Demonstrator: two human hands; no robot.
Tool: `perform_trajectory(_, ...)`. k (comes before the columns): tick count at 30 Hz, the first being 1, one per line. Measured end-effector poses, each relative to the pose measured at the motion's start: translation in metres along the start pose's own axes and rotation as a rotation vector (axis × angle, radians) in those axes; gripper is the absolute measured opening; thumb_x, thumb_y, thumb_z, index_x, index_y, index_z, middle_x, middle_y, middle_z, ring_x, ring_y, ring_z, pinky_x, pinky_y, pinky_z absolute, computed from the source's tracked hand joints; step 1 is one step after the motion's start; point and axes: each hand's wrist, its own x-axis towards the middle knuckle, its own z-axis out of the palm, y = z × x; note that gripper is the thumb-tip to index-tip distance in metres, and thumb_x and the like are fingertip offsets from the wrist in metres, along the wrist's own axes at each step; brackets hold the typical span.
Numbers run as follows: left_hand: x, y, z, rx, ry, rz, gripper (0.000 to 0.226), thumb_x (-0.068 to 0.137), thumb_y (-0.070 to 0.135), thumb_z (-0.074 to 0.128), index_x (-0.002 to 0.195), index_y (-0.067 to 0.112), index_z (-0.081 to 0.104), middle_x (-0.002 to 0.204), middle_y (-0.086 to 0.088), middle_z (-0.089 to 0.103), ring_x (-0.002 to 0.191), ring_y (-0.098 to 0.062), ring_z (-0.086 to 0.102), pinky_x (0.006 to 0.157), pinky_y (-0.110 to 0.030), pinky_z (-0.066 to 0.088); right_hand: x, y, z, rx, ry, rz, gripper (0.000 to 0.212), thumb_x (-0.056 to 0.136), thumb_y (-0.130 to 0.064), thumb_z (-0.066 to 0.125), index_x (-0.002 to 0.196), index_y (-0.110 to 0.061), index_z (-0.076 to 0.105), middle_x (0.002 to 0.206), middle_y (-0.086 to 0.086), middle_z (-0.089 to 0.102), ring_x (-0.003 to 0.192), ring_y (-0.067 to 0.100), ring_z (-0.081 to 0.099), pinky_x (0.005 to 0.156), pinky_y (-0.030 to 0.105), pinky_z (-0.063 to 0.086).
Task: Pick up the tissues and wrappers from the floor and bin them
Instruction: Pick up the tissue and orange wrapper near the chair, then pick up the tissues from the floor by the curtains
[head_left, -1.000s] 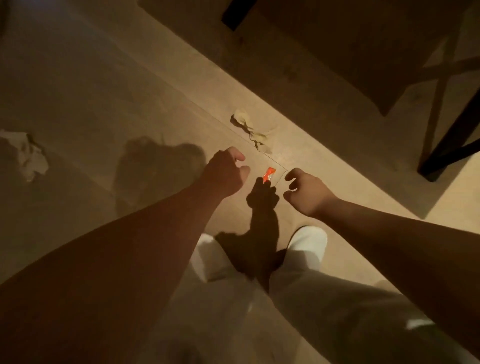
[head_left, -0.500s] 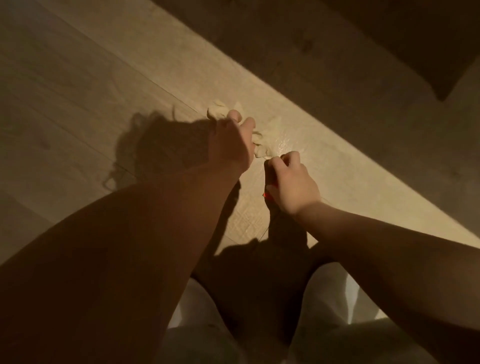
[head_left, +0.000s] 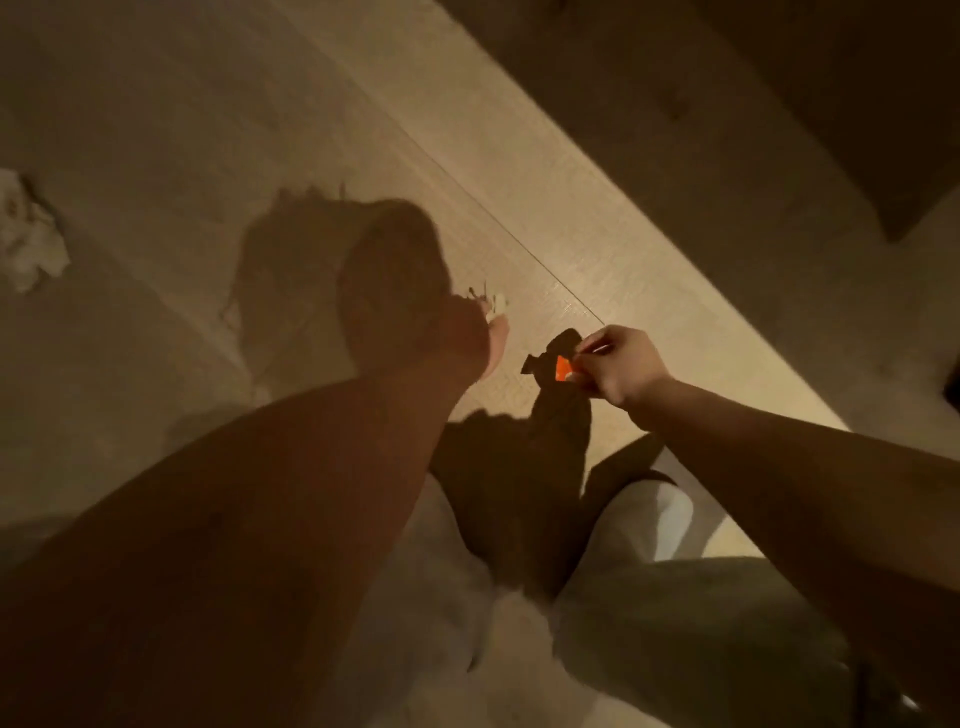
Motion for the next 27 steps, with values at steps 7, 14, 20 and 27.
perform_trajectory(7, -0.165, -0.047, -0.093, -0.391, 0.005, -0.248, 0.044, 0.089, 0.042, 0.052, 0.111, 0.009, 0.069, 0.111, -0.008, 0.067, 0.107, -0.027, 0.064, 0.088, -0.032, 0.050, -0.195, -0.086, -0.028, 0.393, -0.263, 0.144, 0.017, 0.091, 0.005, 0.057, 0.105, -0.006, 0.059, 0.082, 0.016, 0.067, 0.064, 0.018, 0.058, 0.061, 0.024, 0.052)
perform_trajectory(14, -0.345, -0.079, -0.228, -0.718, 0.153, -0.310, 0.024, 0.092, 0.022, 0.057, 0.094, 0.003, 0.071, 0.097, -0.017, 0.072, 0.098, -0.036, 0.065, 0.072, -0.028, 0.043, -0.387, -0.194, -0.028, 0.198, -0.436, 0.058, 0.027, 0.091, 0.009, 0.048, 0.106, -0.007, 0.064, 0.099, 0.012, 0.063, 0.081, 0.019, 0.060, 0.078, 0.030, 0.051)
perform_trajectory(20, -0.440, -0.141, -0.300, -0.961, 0.256, -0.394, 0.020, 0.088, 0.019, 0.059, 0.070, 0.017, 0.054, 0.074, -0.004, 0.058, 0.076, -0.026, 0.055, 0.066, -0.029, 0.041, -0.481, -0.273, 0.023, 0.097, -0.501, -0.018, 0.030, 0.094, 0.002, 0.050, 0.119, -0.012, 0.060, 0.102, 0.006, 0.060, 0.090, 0.019, 0.060, 0.087, 0.032, 0.051)
perform_trajectory(27, -0.481, -0.227, -0.323, -1.275, 0.411, -0.403, 0.020, 0.085, -0.003, 0.051, 0.070, 0.011, 0.046, 0.070, 0.001, 0.048, 0.063, -0.012, 0.047, 0.065, -0.028, 0.043, -0.529, -0.340, 0.104, -0.061, -0.492, -0.081, 0.029, 0.090, -0.006, 0.060, 0.118, -0.013, 0.064, 0.097, 0.012, 0.067, 0.095, 0.029, 0.066, 0.095, 0.043, 0.051)
